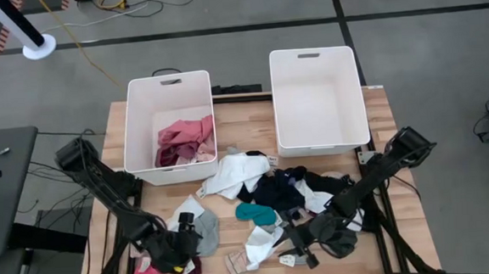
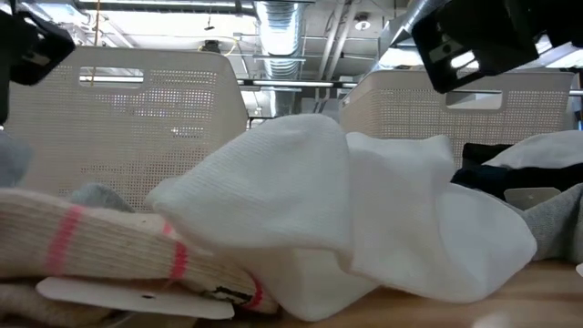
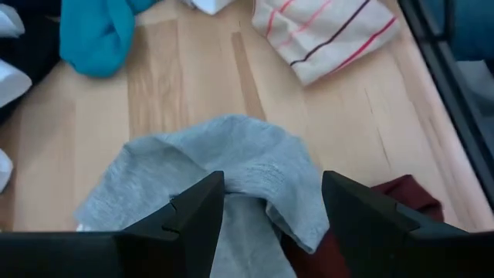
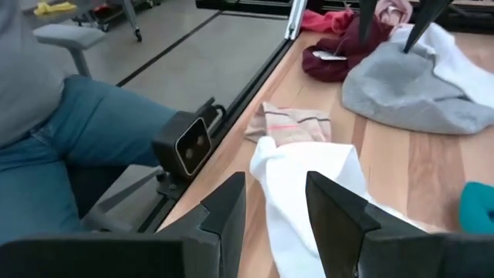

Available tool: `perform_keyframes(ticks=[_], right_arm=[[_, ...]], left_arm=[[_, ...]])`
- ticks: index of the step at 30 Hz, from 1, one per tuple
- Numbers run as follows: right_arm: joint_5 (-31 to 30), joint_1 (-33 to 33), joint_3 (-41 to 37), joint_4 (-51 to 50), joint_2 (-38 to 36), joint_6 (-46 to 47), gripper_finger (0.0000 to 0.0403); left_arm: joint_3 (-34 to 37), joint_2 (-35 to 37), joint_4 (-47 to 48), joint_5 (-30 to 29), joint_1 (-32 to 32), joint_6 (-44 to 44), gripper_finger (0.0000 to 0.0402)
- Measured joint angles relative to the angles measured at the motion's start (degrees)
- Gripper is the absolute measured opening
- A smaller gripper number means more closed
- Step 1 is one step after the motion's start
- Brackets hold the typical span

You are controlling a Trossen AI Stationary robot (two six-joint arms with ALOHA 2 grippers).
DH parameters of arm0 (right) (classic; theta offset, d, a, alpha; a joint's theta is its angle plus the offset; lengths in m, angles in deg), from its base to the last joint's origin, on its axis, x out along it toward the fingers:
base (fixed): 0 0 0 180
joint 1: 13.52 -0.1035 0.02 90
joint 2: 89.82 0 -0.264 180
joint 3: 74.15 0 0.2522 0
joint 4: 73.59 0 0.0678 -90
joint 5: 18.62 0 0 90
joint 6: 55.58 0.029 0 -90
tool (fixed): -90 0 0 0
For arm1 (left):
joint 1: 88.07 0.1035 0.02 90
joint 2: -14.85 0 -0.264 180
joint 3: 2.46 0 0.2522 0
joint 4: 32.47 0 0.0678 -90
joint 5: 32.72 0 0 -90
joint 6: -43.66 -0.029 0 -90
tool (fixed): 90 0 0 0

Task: Sort clothes
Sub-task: Put the gray underwear into the right white bin

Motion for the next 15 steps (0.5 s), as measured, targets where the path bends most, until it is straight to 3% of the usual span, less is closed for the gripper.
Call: perform_keyframes(ticks=[15], right_arm=[[-0.39, 0.96, 0.0, 2.98, 0.09, -1.49, 0.0152]], left_arm=[[0.02, -2.59, -1.73, -1.41, 0.65, 0.65, 0.021]])
